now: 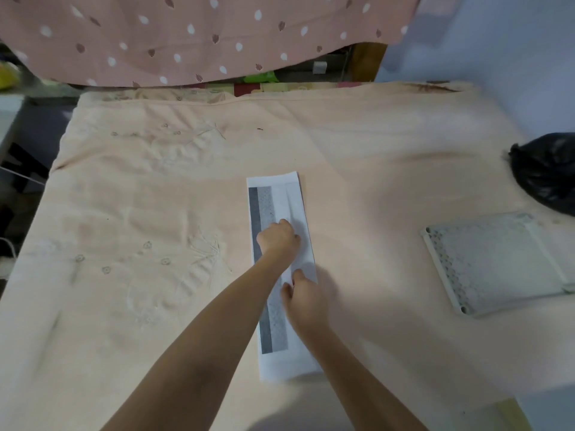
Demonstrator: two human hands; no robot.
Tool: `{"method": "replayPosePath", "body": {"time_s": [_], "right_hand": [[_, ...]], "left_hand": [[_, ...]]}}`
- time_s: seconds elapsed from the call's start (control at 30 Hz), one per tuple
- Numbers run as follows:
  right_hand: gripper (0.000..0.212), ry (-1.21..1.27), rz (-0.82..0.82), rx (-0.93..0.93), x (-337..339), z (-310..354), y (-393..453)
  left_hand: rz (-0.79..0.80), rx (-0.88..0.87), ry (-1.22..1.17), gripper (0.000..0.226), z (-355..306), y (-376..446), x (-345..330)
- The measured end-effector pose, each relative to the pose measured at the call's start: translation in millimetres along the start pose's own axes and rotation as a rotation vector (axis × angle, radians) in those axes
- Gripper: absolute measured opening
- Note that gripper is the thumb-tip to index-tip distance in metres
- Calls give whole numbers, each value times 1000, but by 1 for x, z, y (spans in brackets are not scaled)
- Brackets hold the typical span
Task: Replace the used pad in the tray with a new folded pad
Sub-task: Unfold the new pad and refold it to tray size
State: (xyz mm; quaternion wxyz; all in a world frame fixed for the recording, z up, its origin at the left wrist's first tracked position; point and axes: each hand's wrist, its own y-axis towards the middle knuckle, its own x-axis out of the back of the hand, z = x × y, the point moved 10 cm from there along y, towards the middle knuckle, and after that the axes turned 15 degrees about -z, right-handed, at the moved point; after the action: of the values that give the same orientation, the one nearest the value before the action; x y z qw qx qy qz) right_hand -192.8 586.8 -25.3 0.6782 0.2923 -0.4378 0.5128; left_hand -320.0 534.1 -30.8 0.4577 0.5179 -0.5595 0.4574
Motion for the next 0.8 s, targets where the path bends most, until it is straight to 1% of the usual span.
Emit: {"method": "replayPosePath", "body": {"time_s": [0.2,0.43,0.63,0.73,0.8], "right_hand": [[23,-61,-54,-52,24,1,-1],[25,-56,-187,-13,78,-10,3],[20,-100,-332,-13,132,-55,11],[21,-106,-350,-27,142,-82,14],[21,-110,-334,-46,141,-103,20]], "left_hand": [[-61,-26,-53,15,-16,2,29],[-135,-71,-180,15,-59,3,64],[-151,-82,-341,18,-110,-2,75],[-125,-72,-361,18,-138,-6,66],[-106,-51,-371,18,-153,-7,55]]}}
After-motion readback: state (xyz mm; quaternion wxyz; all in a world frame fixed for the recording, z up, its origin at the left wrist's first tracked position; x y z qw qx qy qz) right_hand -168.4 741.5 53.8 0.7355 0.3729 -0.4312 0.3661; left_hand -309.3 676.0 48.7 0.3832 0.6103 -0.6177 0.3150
